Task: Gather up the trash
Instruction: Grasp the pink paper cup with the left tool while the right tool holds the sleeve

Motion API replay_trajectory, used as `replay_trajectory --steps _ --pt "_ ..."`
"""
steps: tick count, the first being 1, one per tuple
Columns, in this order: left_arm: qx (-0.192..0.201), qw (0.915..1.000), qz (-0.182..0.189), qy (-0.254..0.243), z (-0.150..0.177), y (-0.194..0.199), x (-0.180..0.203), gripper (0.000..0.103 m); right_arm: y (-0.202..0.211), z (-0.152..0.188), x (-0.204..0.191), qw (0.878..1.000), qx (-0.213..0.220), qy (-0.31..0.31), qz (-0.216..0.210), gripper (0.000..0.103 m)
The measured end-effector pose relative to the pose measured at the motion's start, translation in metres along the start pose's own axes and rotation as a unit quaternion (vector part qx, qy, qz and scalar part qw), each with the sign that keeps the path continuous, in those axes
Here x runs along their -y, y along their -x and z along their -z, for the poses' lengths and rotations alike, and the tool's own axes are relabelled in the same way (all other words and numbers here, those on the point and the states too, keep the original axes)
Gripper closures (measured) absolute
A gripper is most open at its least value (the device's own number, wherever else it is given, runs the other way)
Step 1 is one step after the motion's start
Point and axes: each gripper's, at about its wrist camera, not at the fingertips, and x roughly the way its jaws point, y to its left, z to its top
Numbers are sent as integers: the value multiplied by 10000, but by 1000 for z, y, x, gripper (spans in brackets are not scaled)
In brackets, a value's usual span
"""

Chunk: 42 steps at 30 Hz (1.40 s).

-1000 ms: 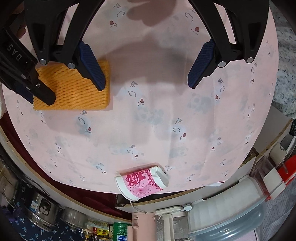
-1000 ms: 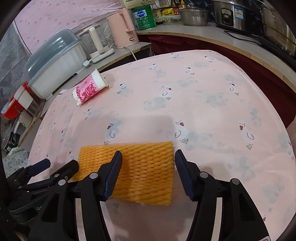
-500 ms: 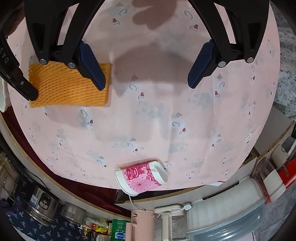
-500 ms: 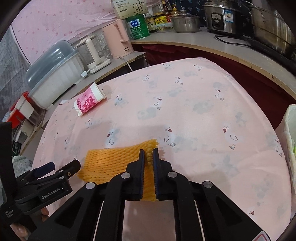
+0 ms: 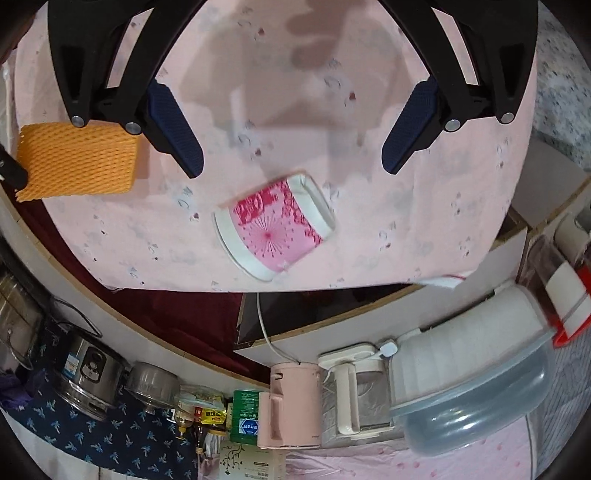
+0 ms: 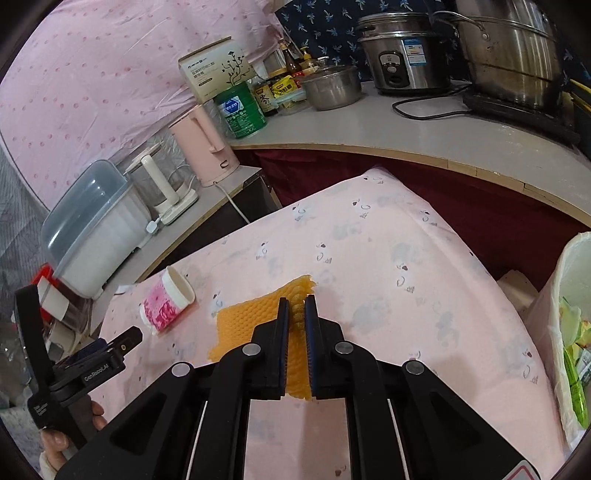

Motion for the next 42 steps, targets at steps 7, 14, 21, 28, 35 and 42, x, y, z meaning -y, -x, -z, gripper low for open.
replay_trajectory --steps 7,14,21,28,35,42 --pt "104 9977 -76 -665 -30 -45 2 10 -44 -39 -14 9997 142 -158 -108 94" --pt "-72 9992 376 -83 -58 -68 -28 10 -100 -78 -54 9987 248 -219 -388 94" --pt "-557 9957 714 211 -43 -83 -38 11 -145 -58 -94 9965 -459 129 -694 94" --pt "-766 9933 730 -471 18 -51 -11 11 -103 6 -99 9910 -860 783 -669 94" --pt "-829 9901 901 -692 79 2 17 13 -37 66 -81 9870 -1105 874 -776 94" --pt "-587 9891 1040 -865 125 62 39 14 33 101 -45 9910 -955 683 -640 94"
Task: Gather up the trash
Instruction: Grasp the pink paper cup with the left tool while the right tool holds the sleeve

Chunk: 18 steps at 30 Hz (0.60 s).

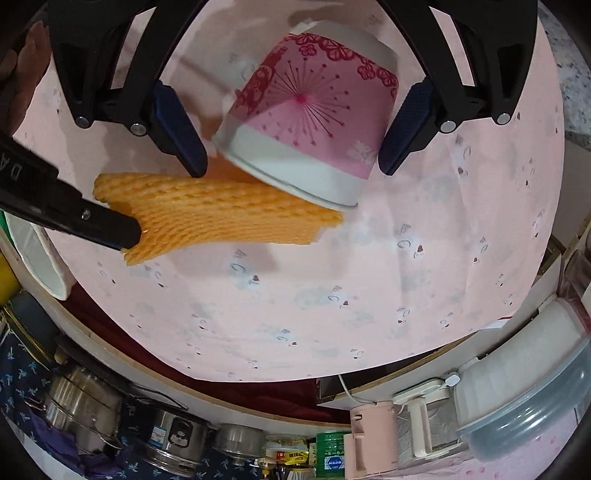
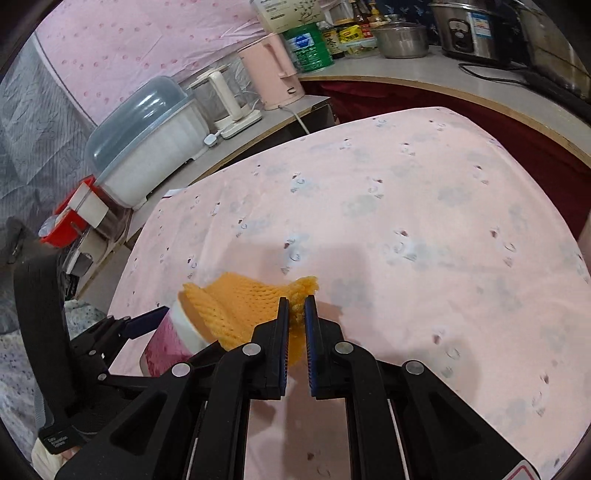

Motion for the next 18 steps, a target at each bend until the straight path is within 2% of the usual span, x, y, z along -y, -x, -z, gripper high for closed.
replay_trajectory --steps 6,12,15,18 --pt "57 9982 -425 -424 19 13 22 12 40 12 29 9990 224 -327 184 94" --pt "-80 9961 -583 -655 22 4 19 11 62 13 39 9977 426 -466 228 94" --pt "-265 9967 -437 -632 27 -8 15 12 66 16 41 9974 459 -502 235 94" --pt "-310 9982 -113 -505 33 -8 13 12 69 18 41 9971 489 -529 258 94"
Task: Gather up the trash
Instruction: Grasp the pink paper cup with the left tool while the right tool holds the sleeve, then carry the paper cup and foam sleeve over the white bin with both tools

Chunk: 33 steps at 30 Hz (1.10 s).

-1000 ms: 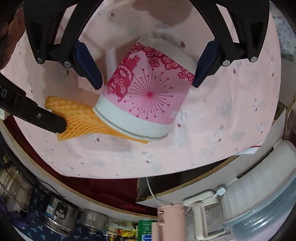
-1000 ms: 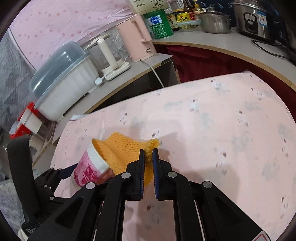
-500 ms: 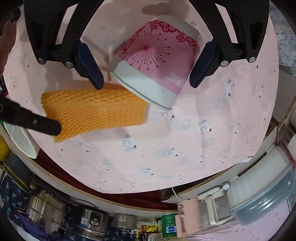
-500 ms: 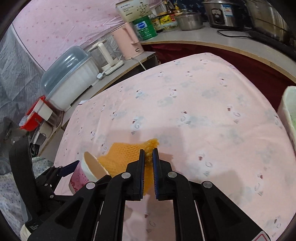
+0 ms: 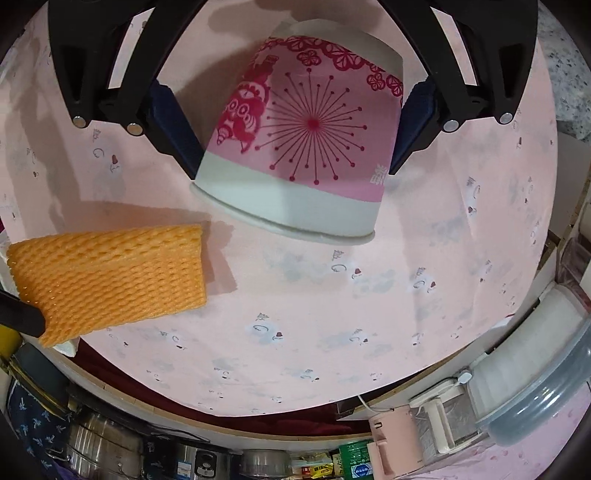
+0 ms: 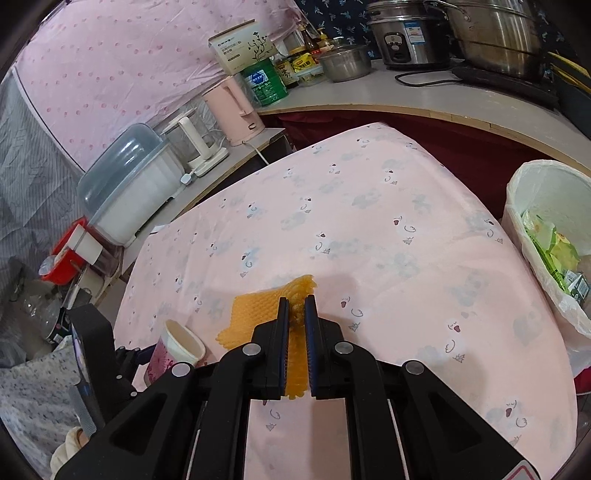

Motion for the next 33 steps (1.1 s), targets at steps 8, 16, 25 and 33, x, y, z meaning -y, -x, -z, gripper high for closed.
replay_trajectory --steps 8,16,25,33 --pt "-31 9996 214 189 11 13 14 29 14 5 4 9999 99 -30 47 94" --pt "46 9984 359 437 16 27 37 30 37 7 13 9993 340 -51 171 94" --pt "285 9979 530 248 -4 50 84 30 74 1 45 9965 714 -289 331 94" --pt "485 9964 693 32 -28 67 137 30 109 2 82 9918 1012 -540 560 94"
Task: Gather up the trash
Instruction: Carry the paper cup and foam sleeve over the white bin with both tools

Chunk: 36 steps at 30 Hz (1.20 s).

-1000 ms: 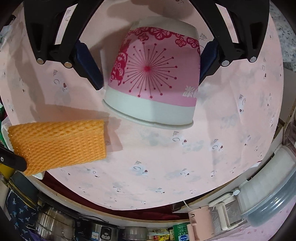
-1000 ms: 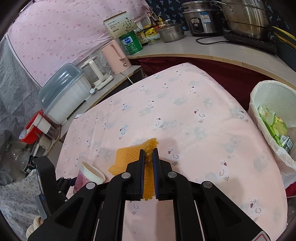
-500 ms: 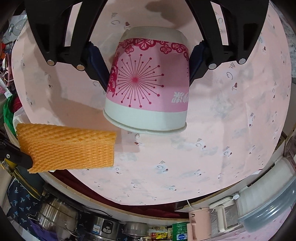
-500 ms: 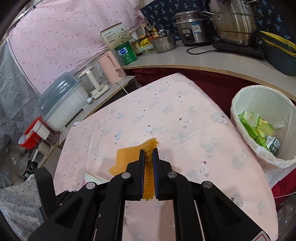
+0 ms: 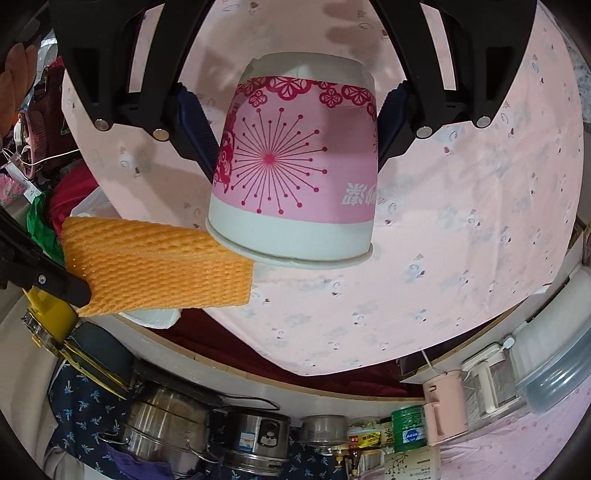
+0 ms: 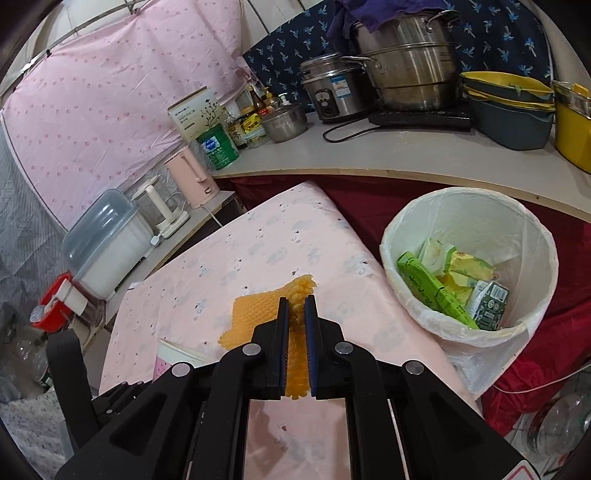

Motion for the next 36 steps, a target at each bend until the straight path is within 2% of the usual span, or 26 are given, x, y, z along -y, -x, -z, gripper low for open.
replay_trajectory --steps 18,27,36 --pt "-30 9966 444 -691 -34 -25 117 30 52 -8 112 9935 488 -778 680 94" --pt "-55 9931 628 -987 -57 -47 163 30 64 -12 166 9841 717 -1192 1103 94" --pt "-55 9889 801 -1251 -84 -73 203 30 70 -24 202 9743 952 -1435 1452 94"
